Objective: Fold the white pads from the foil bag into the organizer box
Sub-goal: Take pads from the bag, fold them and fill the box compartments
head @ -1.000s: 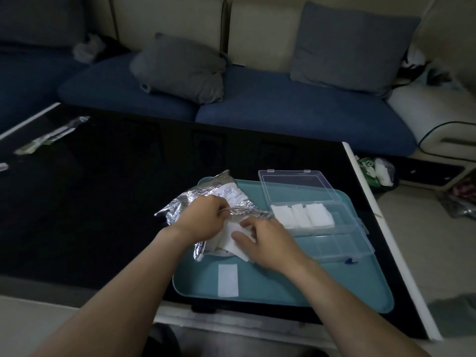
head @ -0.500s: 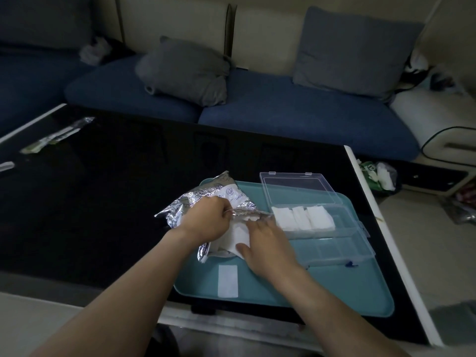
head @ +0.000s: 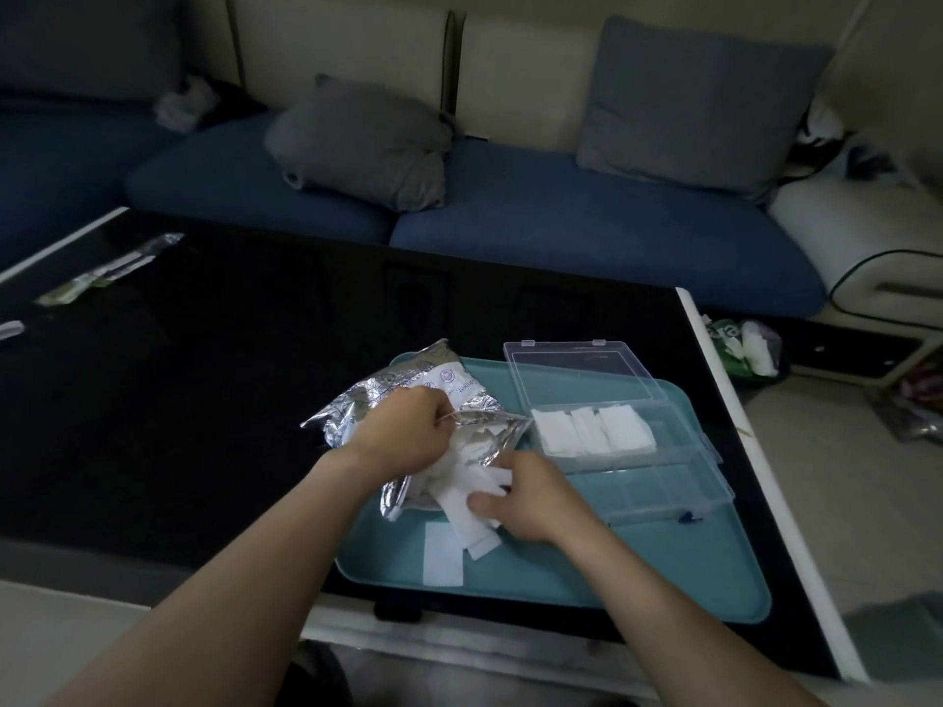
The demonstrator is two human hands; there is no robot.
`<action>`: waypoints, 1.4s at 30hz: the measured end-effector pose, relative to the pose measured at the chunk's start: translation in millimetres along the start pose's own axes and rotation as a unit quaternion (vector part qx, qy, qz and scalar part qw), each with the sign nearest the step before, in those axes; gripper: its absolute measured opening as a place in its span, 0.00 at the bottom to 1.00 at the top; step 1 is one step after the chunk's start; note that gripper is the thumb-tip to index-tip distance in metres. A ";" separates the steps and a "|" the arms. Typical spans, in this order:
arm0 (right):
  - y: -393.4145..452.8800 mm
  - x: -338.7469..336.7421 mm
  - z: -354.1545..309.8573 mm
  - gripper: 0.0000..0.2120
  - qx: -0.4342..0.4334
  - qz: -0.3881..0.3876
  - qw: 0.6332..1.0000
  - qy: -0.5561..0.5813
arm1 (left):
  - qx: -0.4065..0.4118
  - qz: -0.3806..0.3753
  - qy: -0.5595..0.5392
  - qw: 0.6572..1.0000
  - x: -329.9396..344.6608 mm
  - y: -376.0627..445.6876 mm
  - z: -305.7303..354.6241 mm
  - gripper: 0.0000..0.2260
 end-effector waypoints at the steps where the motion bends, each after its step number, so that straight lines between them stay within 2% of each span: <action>1: -3.3 -9.1 -0.4 0.11 -0.003 0.011 0.999 0.040 | -0.002 -0.006 -0.012 1.000 0.4 0.8 -1.1 0.08; 6: -19.2 -54.7 7.7 0.06 0.031 0.061 0.960 0.271 | 0.017 -0.058 -0.009 0.998 2.3 -1.6 0.6 0.14; 9: -20.8 -74.0 15.2 0.07 0.033 0.106 0.918 0.382 | 0.058 0.006 -0.047 0.997 -16.9 -9.5 24.2 0.20; 12: -19.5 -78.1 19.9 0.11 0.047 0.115 0.844 0.522 | 0.050 0.070 -0.170 0.982 -35.0 -20.9 47.7 0.17; 14: -18.8 -73.6 17.5 0.11 0.056 0.090 0.800 0.590 | 0.004 0.061 -0.262 0.963 -28.0 -25.2 55.0 0.17; 16: -19.3 -69.2 12.2 0.10 0.055 0.068 0.786 0.612 | -0.046 0.036 -0.359 0.931 -11.3 -26.0 57.6 0.18; 19: -19.2 -65.5 7.1 0.11 0.050 0.076 0.798 0.596 | -0.107 -0.018 -0.519 0.848 10.6 -26.6 62.7 0.14; 20: -18.4 -66.4 8.9 0.13 0.047 0.097 0.809 0.578 | -0.109 -0.017 -0.526 0.843 12.8 -26.4 63.7 0.12; 23: -18.4 -77.0 12.9 0.14 0.023 0.173 0.853 0.491 | -0.097 0.040 -0.452 0.886 8.0 -23.4 57.7 0.12; 26: -21.3 -89.1 11.1 0.09 -0.020 0.215 0.890 0.401 | -0.106 0.064 -0.462 0.878 5.1 -21.3 52.2 0.10; 31: -23.3 -96.2 7.2 0.05 -0.063 0.204 0.924 0.318 | -0.102 0.062 -0.468 0.875 5.2 -21.8 53.6 0.09; 35: -25.2 -94.8 6.5 0.05 -0.059 0.199 0.924 0.320 | -0.094 0.031 -0.480 0.872 6.6 -25.4 64.9 0.09; 38: -26.3 -97.6 7.3 0.05 -0.049 0.216 0.919 0.325 | -0.084 0.022 -0.445 0.891 6.0 -27.0 68.8 0.06; 41: -27.8 -115.4 17.1 0.07 -0.019 0.277 0.876 0.394 | -0.094 0.032 -0.423 0.901 3.1 -27.0 63.6 0.06; 42: -27.9 -119.6 18.0 0.07 -0.015 0.268 0.855 0.443 | -0.096 0.029 -0.415 0.904 2.6 -26.7 62.5 0.07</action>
Point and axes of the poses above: each hand's wrist, its own y-axis towards the middle knuckle, its own x-axis out of the palm, z = x × y, the point moved 8 cm from there along y, towards the middle knuckle, and after that the axes turned 5 degrees about y, right-handed, at the moved point
